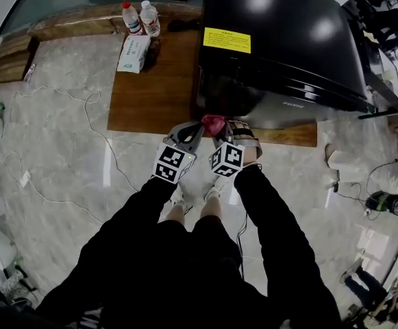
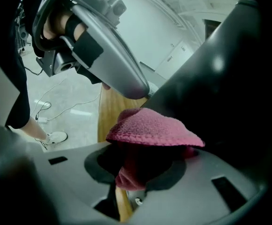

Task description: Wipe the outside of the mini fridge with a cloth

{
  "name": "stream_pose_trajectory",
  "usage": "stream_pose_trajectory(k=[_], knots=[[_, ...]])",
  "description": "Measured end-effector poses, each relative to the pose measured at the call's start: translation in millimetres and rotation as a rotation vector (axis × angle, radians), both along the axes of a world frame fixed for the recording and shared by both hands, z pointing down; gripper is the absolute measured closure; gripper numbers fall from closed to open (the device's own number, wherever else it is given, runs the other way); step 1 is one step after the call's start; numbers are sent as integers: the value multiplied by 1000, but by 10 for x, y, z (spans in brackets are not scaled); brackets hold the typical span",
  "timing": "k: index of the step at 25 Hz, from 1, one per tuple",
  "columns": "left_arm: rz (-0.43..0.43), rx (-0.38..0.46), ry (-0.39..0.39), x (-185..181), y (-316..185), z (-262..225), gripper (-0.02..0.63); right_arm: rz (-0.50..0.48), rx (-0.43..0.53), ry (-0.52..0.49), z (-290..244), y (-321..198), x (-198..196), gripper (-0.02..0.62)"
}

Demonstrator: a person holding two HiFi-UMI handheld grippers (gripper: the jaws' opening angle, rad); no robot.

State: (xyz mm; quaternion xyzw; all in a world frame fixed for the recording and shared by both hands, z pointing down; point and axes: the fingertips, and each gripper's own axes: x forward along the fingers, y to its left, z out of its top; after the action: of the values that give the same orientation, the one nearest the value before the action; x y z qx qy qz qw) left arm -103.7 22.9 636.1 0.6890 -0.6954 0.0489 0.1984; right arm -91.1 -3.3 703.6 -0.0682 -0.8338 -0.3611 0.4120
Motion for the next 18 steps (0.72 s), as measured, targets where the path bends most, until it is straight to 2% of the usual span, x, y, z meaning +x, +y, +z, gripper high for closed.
stream_pose_trajectory(k=[5, 12, 15, 18], knots=[[-23, -63, 38, -6, 19, 380, 601, 12, -38, 71, 470, -3, 20, 474], [-44, -91, 49, 12, 116, 507, 601, 37, -79, 142, 946, -17, 46, 472], [-47, -89, 48, 0, 165, 487, 601, 53, -117, 146, 1017, 3, 23, 471], [-54, -89, 48, -9, 217, 390, 601, 67, -139, 110, 860, 15, 54, 469]])
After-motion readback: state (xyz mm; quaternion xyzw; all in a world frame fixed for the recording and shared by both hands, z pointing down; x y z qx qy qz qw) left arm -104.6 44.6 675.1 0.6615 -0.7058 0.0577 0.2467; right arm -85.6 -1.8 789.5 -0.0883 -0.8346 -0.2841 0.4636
